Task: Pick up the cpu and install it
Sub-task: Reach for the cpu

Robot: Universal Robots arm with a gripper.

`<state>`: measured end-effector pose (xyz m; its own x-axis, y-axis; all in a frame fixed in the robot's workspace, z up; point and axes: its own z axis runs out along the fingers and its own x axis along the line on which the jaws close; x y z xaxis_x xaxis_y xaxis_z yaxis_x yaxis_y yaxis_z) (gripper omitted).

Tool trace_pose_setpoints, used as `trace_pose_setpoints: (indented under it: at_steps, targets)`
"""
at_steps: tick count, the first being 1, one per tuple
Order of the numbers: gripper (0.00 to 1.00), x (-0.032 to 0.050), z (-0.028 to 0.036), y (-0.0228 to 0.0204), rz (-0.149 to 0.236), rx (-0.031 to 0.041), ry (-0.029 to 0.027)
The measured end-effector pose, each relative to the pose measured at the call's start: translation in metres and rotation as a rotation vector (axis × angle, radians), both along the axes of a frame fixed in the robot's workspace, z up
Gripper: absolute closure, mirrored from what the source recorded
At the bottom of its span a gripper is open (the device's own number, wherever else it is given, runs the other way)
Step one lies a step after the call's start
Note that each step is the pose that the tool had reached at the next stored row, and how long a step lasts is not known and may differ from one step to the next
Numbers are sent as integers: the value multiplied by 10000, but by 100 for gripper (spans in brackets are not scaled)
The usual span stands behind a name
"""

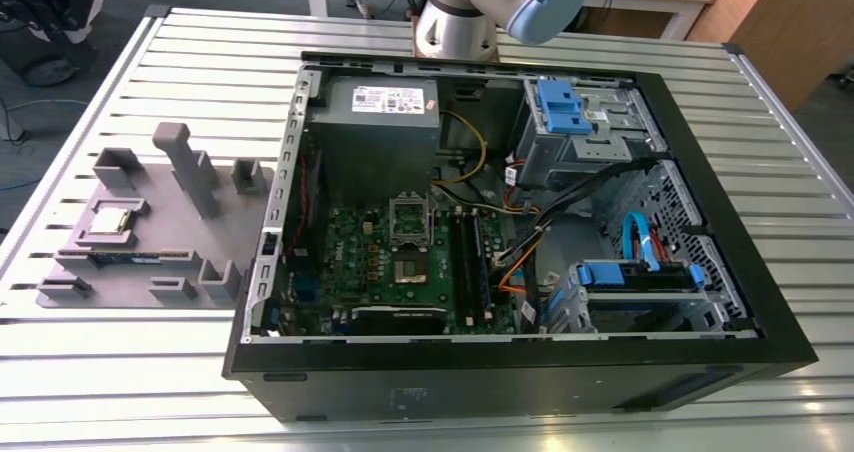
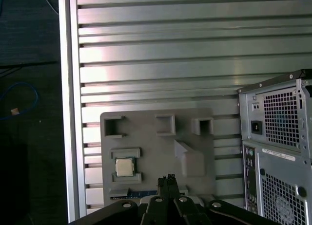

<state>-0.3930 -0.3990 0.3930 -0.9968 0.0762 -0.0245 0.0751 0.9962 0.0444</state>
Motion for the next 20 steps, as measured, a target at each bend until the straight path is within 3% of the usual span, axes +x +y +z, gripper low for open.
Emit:
trace_pose_setpoints:
  at_steps: [20]
  targets:
    - [89,-126,-1,0,0,0,0]
